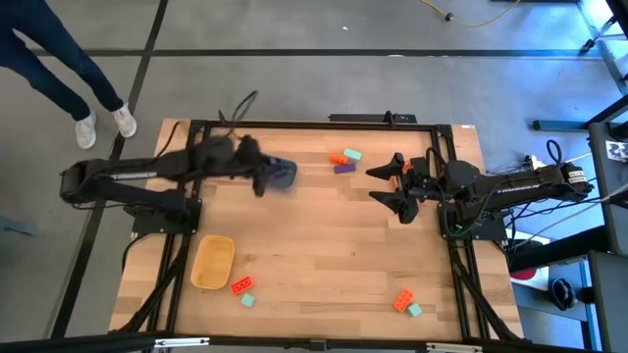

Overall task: Sort & place blocks by color
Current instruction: Put the bottom right violet rectangle block into the blue bin

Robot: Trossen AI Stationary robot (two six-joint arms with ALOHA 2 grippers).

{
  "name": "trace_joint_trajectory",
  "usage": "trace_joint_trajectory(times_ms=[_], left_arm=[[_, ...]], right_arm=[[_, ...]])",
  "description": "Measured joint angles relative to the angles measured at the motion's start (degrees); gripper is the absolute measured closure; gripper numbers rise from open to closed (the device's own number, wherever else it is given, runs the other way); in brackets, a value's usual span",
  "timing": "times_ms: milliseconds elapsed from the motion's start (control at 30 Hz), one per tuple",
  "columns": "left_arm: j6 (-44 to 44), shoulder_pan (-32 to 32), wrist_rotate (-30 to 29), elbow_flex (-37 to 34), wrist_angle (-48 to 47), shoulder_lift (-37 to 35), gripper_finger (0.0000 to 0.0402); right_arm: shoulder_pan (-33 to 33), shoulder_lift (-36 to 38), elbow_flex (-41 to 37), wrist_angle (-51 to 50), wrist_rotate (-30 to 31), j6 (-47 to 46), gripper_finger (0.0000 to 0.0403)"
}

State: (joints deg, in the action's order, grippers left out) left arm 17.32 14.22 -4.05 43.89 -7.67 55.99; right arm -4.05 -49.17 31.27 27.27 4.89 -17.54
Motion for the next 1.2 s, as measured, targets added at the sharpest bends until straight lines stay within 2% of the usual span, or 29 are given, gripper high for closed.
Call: trace_joint_trajectory(times_ms=[133, 233, 367, 500, 700, 900, 1200], left_arm=[[-5.3, 8.34, 4.91, 8.8, -12.1, 10.49, 0.0309], [-9.63, 11.83, 5.92, 13.55, -17.86, 18.59, 0.0309], [-11.83, 13.19, 6.21, 16.09, -19.68, 27.14, 0.0309], [-11.93, 13.18, 6.33, 16.16, -19.89, 32.75, 0.0309], [-11.97, 12.29, 3.69, 16.18, -19.65, 37.55, 0.0309], [-13.41, 11.73, 3.55, 16.18, -20.02, 40.63, 0.0309], [-13.44, 11.07, 3.33, 16.23, -20.75, 42.14, 0.0303]], right_arm=[[0.0, 0.0, 0.02, -0.14, 0.0, -0.18, 0.0074], [0.0, -0.02, 0.02, -0.16, 0.0, -0.18, 0.0074], [0.0, -0.02, 0.02, -0.21, 0.02, -0.18, 0.0074], [0.0, -0.06, 0.02, -0.67, 0.02, -0.18, 0.0074], [0.0, -0.07, 0.02, -2.45, 0.7, -0.2, 0.0074], [0.0, -0.07, 0.02, -2.83, 1.53, -0.2, 0.0074], [0.0, -0.07, 0.02, -2.91, 1.53, -0.2, 0.0074]])
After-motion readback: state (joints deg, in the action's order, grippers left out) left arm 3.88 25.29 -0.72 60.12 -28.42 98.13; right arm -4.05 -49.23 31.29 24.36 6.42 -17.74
